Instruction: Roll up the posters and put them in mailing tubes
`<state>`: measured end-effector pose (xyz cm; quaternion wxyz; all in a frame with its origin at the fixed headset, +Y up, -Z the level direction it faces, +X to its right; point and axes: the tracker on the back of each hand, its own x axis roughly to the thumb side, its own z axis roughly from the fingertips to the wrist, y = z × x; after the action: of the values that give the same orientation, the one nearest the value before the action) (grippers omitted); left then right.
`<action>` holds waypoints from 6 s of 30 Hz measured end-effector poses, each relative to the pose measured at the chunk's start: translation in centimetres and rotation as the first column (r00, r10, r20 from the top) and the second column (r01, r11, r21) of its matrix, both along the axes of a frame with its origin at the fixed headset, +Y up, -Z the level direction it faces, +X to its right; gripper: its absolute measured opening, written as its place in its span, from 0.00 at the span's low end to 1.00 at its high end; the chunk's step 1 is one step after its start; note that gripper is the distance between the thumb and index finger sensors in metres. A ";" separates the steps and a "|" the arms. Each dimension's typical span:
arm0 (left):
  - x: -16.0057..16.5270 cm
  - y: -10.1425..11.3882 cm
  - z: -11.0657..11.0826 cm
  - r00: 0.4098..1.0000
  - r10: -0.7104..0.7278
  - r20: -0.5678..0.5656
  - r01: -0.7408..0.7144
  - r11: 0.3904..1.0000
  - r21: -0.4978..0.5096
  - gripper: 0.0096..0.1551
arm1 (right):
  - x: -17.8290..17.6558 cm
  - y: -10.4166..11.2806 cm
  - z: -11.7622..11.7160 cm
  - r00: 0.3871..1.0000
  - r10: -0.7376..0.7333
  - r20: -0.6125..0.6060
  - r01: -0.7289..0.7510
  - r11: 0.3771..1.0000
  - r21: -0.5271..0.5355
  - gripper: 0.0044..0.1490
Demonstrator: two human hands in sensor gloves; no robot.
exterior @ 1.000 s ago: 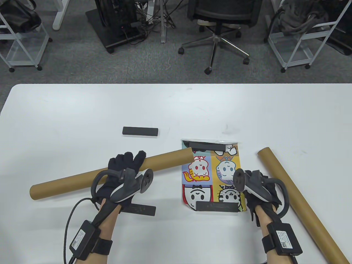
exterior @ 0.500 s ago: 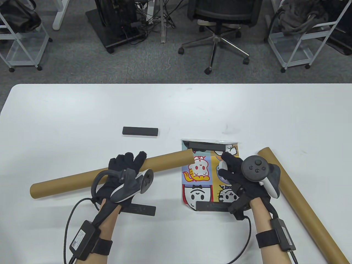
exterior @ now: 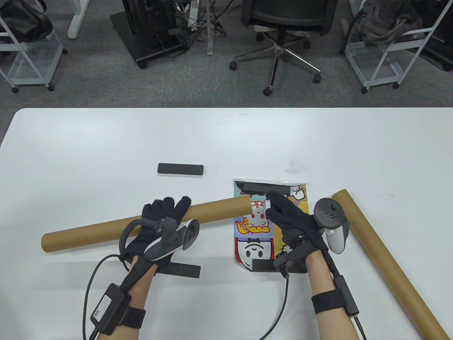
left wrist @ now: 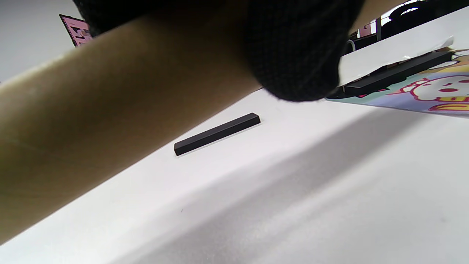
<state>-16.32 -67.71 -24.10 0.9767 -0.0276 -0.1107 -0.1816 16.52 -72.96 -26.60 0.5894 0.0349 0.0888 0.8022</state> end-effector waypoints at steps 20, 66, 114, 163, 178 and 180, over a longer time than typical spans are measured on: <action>1.1 -0.6 0.4 0.999 -0.029 0.041 0.030 0.999 -0.016 0.53 | -1.7 -0.1 0.1 0.996 0.048 -0.077 -0.047 0.999 0.006 0.42; -0.7 -0.4 -0.4 0.995 0.065 -0.080 -0.070 0.995 -0.068 0.54 | -4.6 1.7 2.4 0.639 0.769 -0.022 -0.753 0.631 0.186 0.55; -12.0 -5.1 -3.2 0.715 0.088 -0.694 -0.339 0.911 -0.234 0.56 | -5.9 1.0 2.6 0.550 0.828 -0.113 -0.799 0.561 0.218 0.54; -3.8 -0.7 -0.6 0.972 0.231 -0.048 -0.228 0.972 0.054 0.52 | -5.2 1.1 2.6 0.579 0.808 -0.103 -0.783 0.587 0.203 0.52; -3.8 -0.4 -0.7 0.967 0.246 -0.070 -0.245 0.969 0.027 0.51 | -1.6 2.7 1.7 0.526 0.849 0.052 -0.850 0.523 0.069 0.56; -3.8 -0.5 -0.7 0.961 0.265 -0.072 -0.264 0.964 0.020 0.51 | -0.6 3.2 1.6 0.472 0.879 0.064 -0.882 0.470 0.045 0.58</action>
<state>-20.16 -68.17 -24.84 0.9958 -0.0145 -0.0761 -0.0488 15.92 -69.78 -25.00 0.0931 -0.0071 0.0560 0.9941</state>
